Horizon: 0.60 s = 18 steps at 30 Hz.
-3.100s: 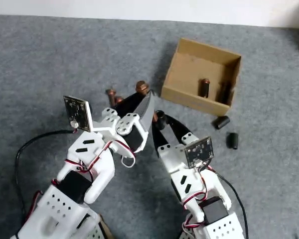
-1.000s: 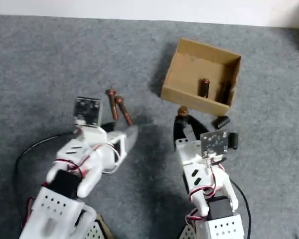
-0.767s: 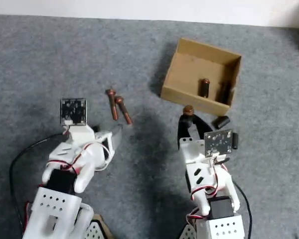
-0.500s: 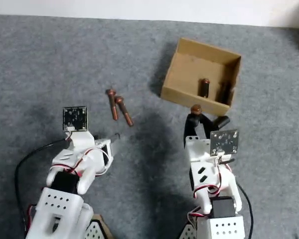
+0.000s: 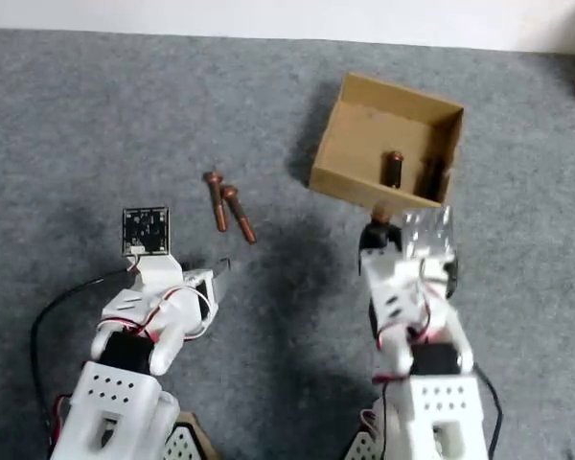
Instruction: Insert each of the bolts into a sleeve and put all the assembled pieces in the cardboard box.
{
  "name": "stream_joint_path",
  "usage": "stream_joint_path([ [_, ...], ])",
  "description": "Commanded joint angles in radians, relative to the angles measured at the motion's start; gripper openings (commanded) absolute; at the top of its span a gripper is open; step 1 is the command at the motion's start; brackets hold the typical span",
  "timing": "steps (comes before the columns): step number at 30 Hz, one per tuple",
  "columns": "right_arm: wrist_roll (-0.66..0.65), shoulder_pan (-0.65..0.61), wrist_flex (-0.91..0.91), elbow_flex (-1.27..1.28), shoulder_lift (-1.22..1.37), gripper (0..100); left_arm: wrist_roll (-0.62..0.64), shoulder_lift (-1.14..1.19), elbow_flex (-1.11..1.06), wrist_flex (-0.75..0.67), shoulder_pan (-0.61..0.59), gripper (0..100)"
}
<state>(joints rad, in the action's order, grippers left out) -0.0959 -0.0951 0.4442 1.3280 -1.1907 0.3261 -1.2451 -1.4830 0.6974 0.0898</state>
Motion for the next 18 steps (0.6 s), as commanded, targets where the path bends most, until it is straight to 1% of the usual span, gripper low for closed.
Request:
stream_joint_path([
  [1, -0.009, 0.058, -0.044, -0.251, 0.211, 0.5, -0.008, -0.015, 0.005, -0.018, -0.010, 22],
  [7, -0.009, 0.104, -0.047, -0.524, 0.515, 0.5, -0.008, -0.007, 0.005, -0.018, -0.010, 22],
  [14, -0.008, 0.136, -0.047, -0.779, 0.823, 0.5, -0.008, -0.007, 0.005, -0.018, -0.010, 22],
  [18, 0.089, 0.174, -0.047, -0.915, 0.983, 0.5, -0.008, -0.007, 0.005, -0.018, -0.010, 22],
])
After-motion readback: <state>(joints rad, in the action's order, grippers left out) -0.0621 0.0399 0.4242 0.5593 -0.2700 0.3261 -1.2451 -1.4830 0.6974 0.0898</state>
